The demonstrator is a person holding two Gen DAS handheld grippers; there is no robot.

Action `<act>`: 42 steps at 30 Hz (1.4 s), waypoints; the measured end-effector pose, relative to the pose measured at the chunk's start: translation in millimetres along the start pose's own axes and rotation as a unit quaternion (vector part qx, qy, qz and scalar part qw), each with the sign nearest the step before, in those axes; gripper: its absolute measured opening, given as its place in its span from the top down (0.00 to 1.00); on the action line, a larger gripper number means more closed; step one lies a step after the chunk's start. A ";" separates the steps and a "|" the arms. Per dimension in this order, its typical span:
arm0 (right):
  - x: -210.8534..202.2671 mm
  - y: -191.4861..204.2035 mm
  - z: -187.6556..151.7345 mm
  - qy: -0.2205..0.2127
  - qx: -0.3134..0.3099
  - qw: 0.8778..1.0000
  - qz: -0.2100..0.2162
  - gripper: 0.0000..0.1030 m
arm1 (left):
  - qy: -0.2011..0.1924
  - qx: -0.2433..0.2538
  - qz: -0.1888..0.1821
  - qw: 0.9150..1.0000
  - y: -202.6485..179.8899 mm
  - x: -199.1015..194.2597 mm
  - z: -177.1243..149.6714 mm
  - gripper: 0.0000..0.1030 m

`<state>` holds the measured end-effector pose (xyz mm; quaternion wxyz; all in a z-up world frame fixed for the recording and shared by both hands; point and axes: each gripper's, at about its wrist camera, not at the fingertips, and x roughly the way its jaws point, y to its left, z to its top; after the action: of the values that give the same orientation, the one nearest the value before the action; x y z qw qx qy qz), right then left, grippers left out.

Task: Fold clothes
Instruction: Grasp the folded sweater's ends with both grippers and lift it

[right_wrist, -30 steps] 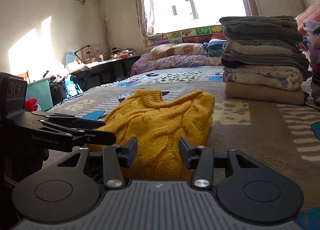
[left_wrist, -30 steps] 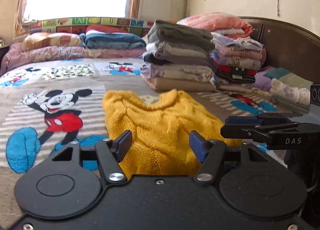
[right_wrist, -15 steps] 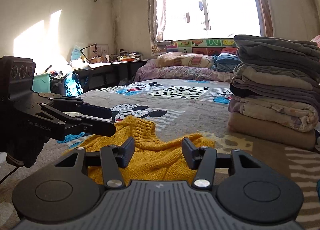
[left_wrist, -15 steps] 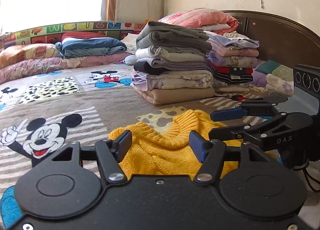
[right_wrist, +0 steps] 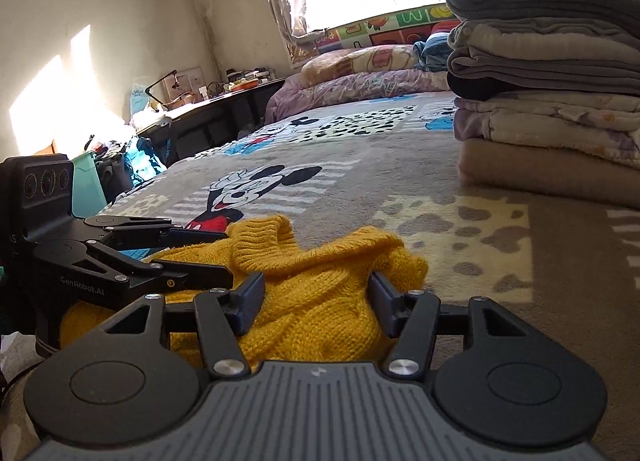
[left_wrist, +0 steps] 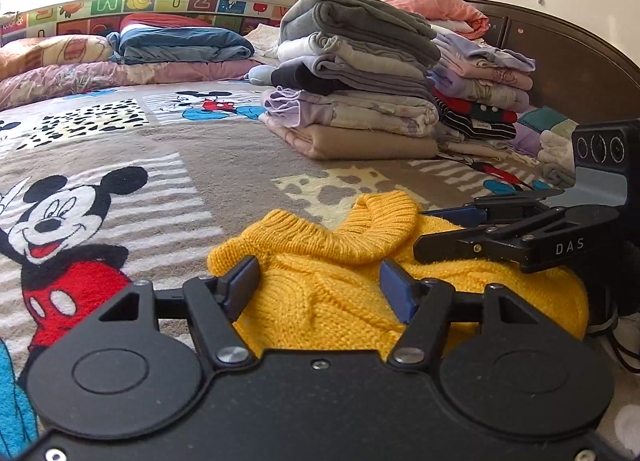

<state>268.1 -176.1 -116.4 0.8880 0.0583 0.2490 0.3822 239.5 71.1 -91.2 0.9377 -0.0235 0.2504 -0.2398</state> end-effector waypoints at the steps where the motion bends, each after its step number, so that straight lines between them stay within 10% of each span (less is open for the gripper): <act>1: -2.4 1.6 0.2 -0.006 -0.005 1.000 -0.003 0.44 | -0.004 -0.006 0.004 1.000 -2.2 -5.0 -0.2 0.37; 6: -39.3 14.2 -2.9 -0.074 -0.006 0.996 -0.047 0.42 | -0.022 -0.035 0.025 0.999 -12.9 -29.9 -1.1 0.31; 12: -65.2 -12.7 -10.2 -0.055 0.175 0.983 -0.008 0.32 | -0.031 -0.122 0.045 0.991 -17.6 -57.0 -10.3 0.24; 18: -58.5 -27.8 -41.6 -0.022 0.344 0.937 0.050 0.22 | -0.001 -0.277 0.028 0.960 -10.8 -67.1 -33.8 0.21; 24: -37.4 -22.5 -47.1 -0.001 0.346 0.937 0.049 0.22 | 0.015 -0.378 0.005 0.926 6.1 -43.7 -45.0 0.21; 30: -16.7 -23.1 -43.5 0.001 0.321 0.945 0.058 0.33 | 0.005 -0.409 -0.004 0.912 7.3 -31.9 -43.8 0.39; 34: -20.4 -29.5 -49.3 -0.009 0.350 0.934 0.077 0.45 | -0.010 -0.472 -0.028 0.881 9.9 -47.0 -54.7 0.48; 42: -60.8 -2.9 -74.9 -0.021 0.419 0.897 0.138 0.47 | -0.039 -0.510 -0.042 0.858 -29.1 -117.7 -77.8 0.48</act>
<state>198.1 -227.7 -158.1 0.7247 0.4669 0.3566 0.3600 100.0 105.6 -100.4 0.7922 -0.5188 0.2994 -0.1168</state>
